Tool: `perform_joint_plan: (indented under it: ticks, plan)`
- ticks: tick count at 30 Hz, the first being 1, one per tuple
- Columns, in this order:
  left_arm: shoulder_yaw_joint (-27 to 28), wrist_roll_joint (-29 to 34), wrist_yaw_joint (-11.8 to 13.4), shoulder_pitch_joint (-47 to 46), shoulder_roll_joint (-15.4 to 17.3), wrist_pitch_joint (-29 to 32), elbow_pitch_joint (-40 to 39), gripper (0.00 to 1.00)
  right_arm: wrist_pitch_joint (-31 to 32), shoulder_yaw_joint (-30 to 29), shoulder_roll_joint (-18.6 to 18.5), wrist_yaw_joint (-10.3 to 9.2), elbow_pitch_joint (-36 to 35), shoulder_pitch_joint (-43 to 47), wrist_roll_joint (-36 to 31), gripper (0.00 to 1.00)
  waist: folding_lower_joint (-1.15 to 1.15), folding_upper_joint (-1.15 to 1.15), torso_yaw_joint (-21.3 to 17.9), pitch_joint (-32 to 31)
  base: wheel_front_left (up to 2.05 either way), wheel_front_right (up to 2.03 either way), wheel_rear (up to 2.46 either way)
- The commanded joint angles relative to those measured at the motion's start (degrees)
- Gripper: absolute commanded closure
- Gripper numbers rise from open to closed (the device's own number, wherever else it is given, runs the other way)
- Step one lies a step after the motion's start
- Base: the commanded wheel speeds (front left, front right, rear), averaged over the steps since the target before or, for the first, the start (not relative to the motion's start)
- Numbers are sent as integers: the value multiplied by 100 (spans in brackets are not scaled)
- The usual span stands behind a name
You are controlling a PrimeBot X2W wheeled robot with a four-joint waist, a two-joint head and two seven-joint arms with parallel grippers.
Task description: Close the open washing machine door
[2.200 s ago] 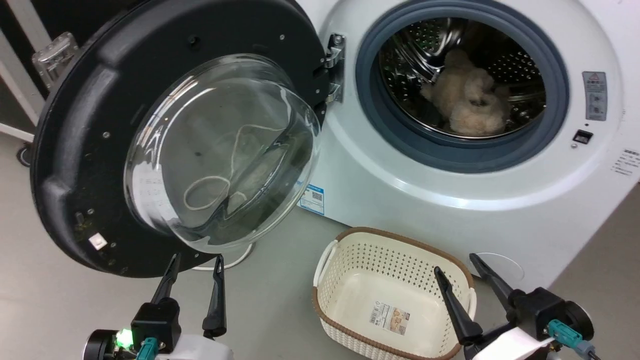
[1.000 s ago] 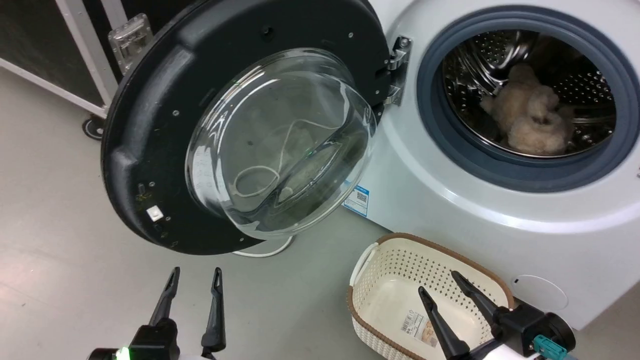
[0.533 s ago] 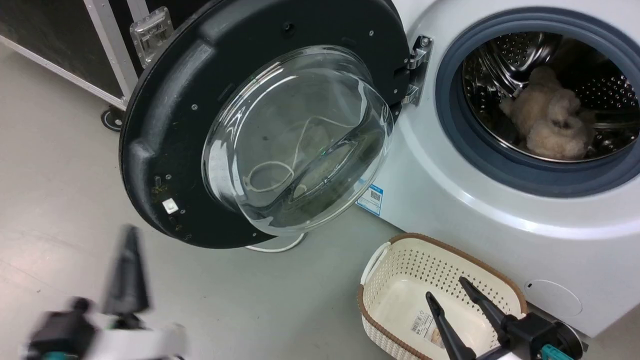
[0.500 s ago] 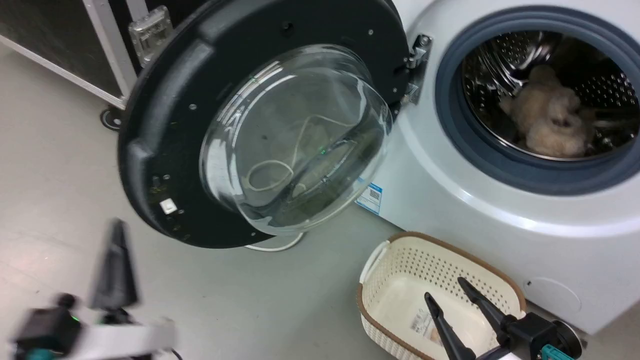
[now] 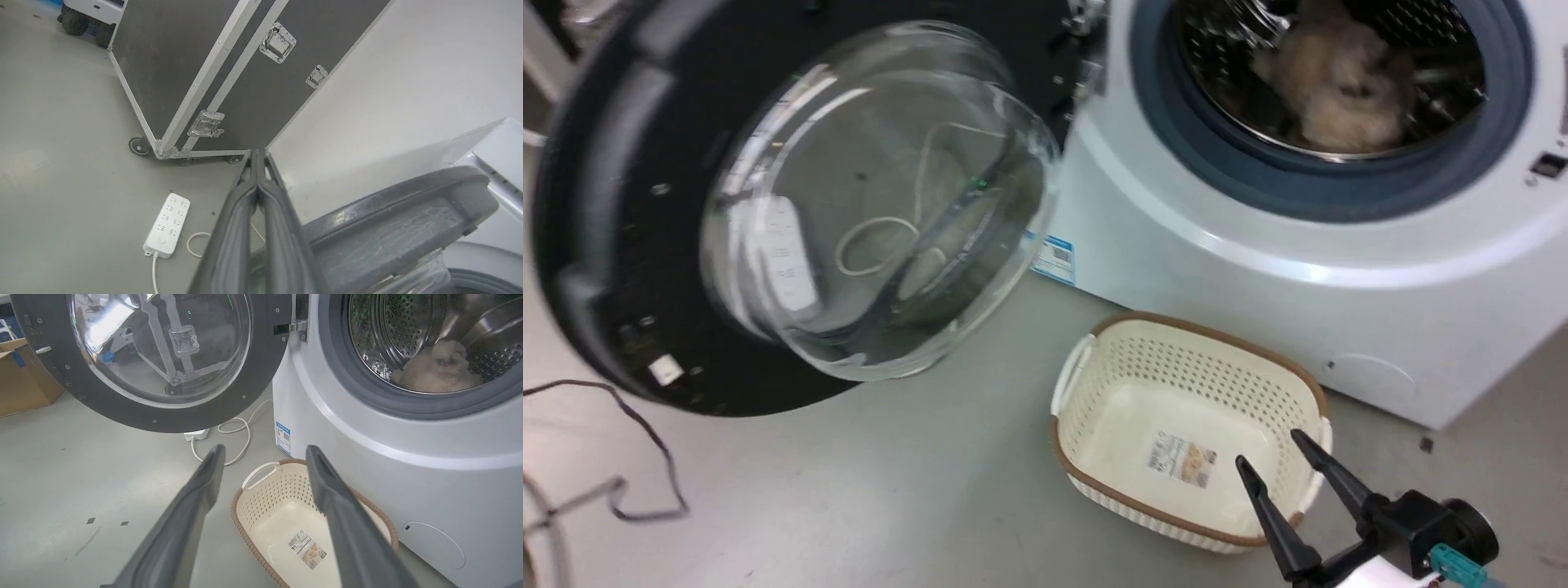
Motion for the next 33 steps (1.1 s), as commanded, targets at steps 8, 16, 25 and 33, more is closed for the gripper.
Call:
perform_joint_plan:
  ticks: [8,16,25,33]
  plan:
    - [813,-1500,551,-903,275,1424,1474,100,-46,52,-126,5,18,-229,89,0,-1,0,-379,262,0,0,0]
    - [821,-2261,222,-622,274,2783,1609,100,-48,42,-80,5,98,-194,114,0,-1,0,-460,93,0,0,0]
    - [587,-2666,-91,453,-193,3880,791,100,-48,-171,123,5,231,15,57,0,-1,0,-478,-481,0,0,0]
    - [0,-2949,-23,1592,-1170,4677,-569,100,-49,-894,413,5,375,153,-202,0,-1,0,-602,-793,0,0,0]
